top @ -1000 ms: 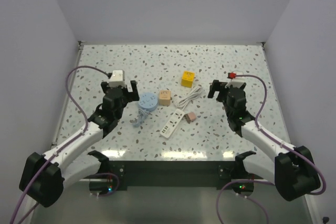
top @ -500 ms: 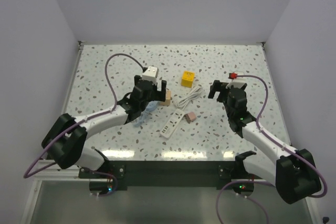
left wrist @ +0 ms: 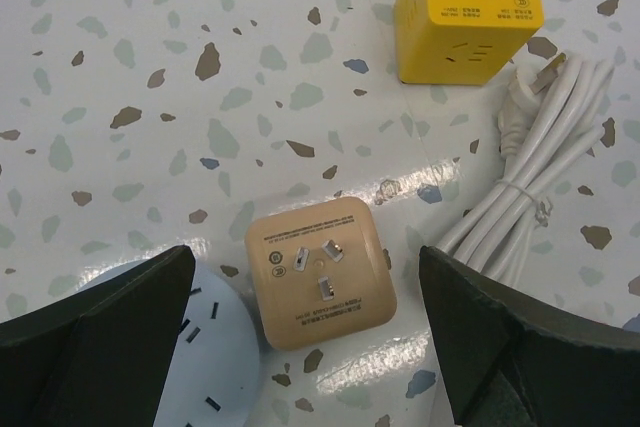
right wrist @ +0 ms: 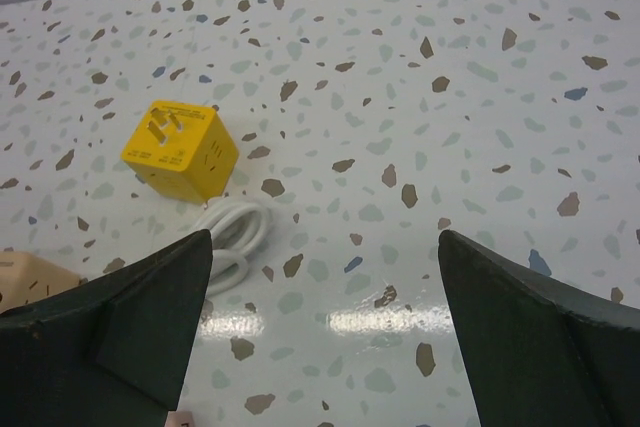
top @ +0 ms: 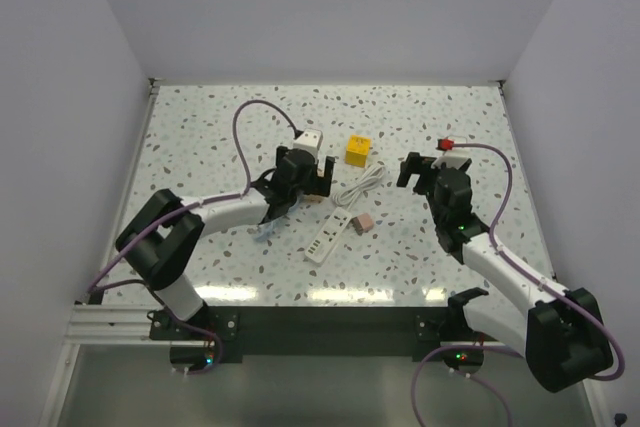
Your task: Insert the plug
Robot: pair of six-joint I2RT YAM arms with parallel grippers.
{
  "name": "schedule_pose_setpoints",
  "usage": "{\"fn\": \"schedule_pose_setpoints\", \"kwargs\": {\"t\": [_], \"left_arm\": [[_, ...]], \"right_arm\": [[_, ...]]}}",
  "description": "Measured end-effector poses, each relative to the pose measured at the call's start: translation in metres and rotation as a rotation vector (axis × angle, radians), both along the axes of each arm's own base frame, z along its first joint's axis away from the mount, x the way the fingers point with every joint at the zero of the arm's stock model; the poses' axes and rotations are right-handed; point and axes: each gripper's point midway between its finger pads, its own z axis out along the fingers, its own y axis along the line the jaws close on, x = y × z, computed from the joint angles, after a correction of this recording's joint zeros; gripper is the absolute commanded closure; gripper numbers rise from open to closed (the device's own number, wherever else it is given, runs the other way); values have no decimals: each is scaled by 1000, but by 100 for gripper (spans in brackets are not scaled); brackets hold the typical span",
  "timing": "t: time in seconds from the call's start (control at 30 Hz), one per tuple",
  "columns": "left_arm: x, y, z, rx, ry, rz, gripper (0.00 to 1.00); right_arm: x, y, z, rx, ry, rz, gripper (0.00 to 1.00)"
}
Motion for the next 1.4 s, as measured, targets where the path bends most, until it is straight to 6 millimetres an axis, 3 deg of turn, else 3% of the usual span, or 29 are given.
{"fn": "schedule_pose_setpoints", "kwargs": {"t": [0.43,0.63,0.73,0.77,0.87,1.23,1.4], "left_arm": [[4,3,-27,59,55,49,2],[8,-2,-35,67,72,52,20],[7,-2,-39,71,81,49,37],[7,-2,-40,72,82,48,49],[7,-2,-40,74,80,47,68],[-8,3,-37,30,89,2,88],[-7,7,-22,-49,78,-32,94]], "right_arm": [[-2,3,1,6,-2,18,2],[-3,2,2,10,-8,18,2],[-3,2,2,10,-9,18,2],[-3,2,2,11,-9,18,2],[-4,2,3,12,-12,19,2],[-5,18,4,28,-14,105,2],[-5,33,0,35,-7,189,2]]}}
